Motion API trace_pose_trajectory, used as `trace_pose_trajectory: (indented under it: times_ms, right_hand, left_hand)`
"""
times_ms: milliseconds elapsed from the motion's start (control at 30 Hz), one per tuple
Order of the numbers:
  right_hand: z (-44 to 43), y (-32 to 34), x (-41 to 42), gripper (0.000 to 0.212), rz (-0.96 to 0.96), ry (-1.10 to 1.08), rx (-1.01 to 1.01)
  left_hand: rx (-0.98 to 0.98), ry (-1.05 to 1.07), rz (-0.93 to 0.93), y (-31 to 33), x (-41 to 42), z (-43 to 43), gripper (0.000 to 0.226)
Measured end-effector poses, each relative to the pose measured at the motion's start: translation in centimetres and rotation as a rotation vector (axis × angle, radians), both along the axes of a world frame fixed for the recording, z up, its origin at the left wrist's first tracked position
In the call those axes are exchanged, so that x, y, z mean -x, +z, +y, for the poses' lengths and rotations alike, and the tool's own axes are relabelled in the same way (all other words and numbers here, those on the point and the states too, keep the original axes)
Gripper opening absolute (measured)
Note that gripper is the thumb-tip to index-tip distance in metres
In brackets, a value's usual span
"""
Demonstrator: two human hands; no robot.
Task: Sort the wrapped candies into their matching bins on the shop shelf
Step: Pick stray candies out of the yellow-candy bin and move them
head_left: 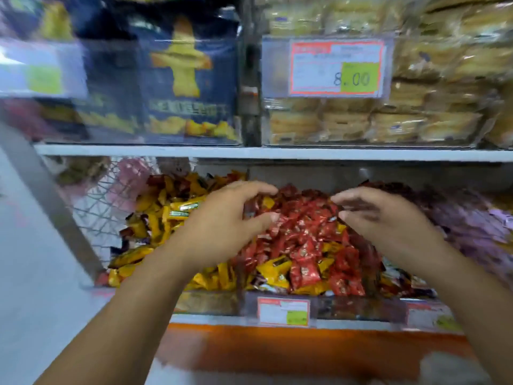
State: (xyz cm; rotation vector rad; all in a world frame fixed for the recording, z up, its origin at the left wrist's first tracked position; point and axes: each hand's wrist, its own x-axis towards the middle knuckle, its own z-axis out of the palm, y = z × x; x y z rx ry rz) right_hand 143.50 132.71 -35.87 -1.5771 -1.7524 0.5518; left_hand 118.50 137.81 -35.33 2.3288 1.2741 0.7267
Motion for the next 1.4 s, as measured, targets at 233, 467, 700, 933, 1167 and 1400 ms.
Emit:
trace_pose_trajectory:
  times_ms: [233,467,700,933,1167,1400]
  right_hand:
    - [2.0,-0.9,11.0,0.032,-0.247,0.369,-0.092]
    - [6.5,-1.3,17.5,0.026,-0.498,0.579,0.068]
    - [8.6,-5.2,24.2,0.052,-0.708,0.794,0.171]
    - [10.8,-5.2,24.4,0.046,-0.956,0.447,-0.008]
    - [11.8,-1.3,22.4,0.061,-1.041,0.339,0.322]
    - [8.9,-2.7,28.5,0.039,-0.648,0.654,-0.063]
  left_hand:
    - [-0.007,0.305,0.105,-4.8,12.9,-2.0,0.034]
    - [-0.017,0.281,0.162,-7.4,17.9,-4.9,0.037]
    - [-0.031,0.436,0.097,-7.5,20.7,-5.8,0.031]
    - [0.05,0.43,0.136,-7.6,21.3,-6.3,0.028]
    - [0.103,0.414,0.19,-7.5,21.6,-6.4,0.03]
    - [0.132,0.428,0.176,-7.2,21.6,-6.4,0.029]
